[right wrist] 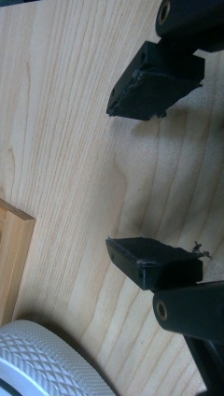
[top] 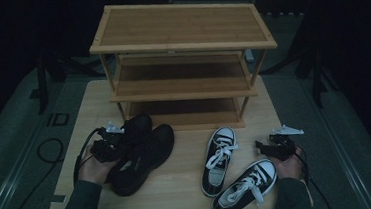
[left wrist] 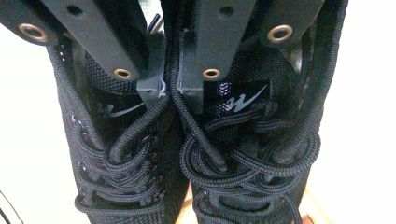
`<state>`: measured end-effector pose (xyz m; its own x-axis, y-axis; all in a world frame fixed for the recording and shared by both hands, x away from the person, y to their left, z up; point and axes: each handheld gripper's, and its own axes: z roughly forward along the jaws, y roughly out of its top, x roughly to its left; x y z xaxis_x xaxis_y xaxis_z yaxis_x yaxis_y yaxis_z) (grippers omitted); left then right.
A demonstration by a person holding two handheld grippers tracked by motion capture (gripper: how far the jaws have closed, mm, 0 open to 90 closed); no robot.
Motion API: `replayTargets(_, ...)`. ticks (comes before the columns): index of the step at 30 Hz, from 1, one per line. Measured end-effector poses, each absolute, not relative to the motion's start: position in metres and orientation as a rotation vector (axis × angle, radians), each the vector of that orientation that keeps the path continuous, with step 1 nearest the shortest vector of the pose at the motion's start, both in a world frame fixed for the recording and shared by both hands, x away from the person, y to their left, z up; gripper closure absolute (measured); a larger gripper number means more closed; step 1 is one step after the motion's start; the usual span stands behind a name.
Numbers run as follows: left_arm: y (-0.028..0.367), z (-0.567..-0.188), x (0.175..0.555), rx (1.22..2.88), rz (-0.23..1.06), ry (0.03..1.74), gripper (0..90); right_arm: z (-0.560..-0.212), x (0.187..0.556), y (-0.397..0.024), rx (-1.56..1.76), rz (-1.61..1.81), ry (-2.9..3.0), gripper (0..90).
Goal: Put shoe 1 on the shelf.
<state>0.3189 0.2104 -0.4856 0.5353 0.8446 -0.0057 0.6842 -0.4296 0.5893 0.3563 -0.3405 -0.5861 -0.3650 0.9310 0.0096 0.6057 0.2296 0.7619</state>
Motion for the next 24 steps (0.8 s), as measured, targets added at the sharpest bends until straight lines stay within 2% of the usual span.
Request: replayTargets(24,0.199,-0.469,0.325,2.229,0.425,1.171,85.2,-0.586,0.356,-0.341,1.409,0.961,2.057,29.5)
